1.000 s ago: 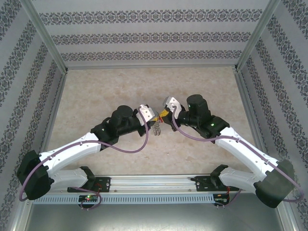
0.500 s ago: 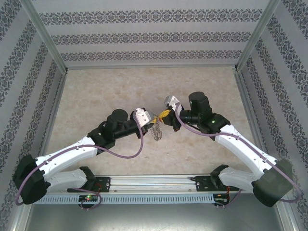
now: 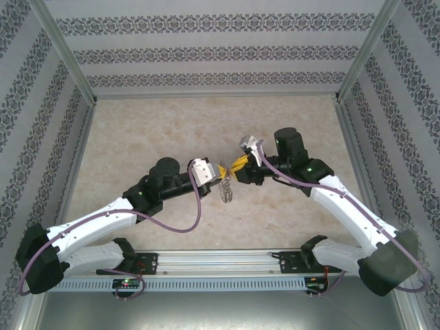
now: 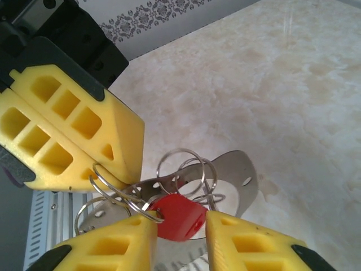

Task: Put the keys on the keyring

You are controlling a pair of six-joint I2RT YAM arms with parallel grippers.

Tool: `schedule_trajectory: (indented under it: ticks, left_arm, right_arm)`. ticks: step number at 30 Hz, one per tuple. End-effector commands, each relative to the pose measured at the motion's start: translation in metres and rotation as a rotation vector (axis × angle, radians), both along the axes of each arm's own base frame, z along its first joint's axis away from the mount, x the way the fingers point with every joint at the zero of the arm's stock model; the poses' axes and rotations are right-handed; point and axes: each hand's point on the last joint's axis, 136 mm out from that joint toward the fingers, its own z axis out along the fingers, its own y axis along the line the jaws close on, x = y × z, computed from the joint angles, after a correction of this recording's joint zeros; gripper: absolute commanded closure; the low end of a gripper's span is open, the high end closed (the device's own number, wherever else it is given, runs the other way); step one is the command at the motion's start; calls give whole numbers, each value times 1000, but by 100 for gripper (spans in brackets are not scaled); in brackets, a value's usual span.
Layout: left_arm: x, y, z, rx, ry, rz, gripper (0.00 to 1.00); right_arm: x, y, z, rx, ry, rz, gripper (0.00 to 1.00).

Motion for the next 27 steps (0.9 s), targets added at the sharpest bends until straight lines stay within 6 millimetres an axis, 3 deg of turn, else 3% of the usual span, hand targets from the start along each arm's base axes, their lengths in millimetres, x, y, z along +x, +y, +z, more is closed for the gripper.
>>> schedule_trajectory:
  ticks: [1,8,13,17,27]
  left_arm:
    - [-11,-8,32,-83,-95,-65,100]
    - [-18,-11,34,-90,-91,-104,100]
    - [-23,-15,37,-102,-79,-145,100]
    - [-27,-19,39,-122,-62,-179,100]
    - [-33,-28,45,-140,-44,-241,100]
  right_arm:
    - [-7,-7,21,-3,-90,27,67]
    - [-22,-19,37,-57,-305,87,65]
    - [-31,-23,38,-101,-479,129,67]
    - [-34,-20,41,-96,-482,145,72]
    - [-32,-11,28,-84,-366,171,75]
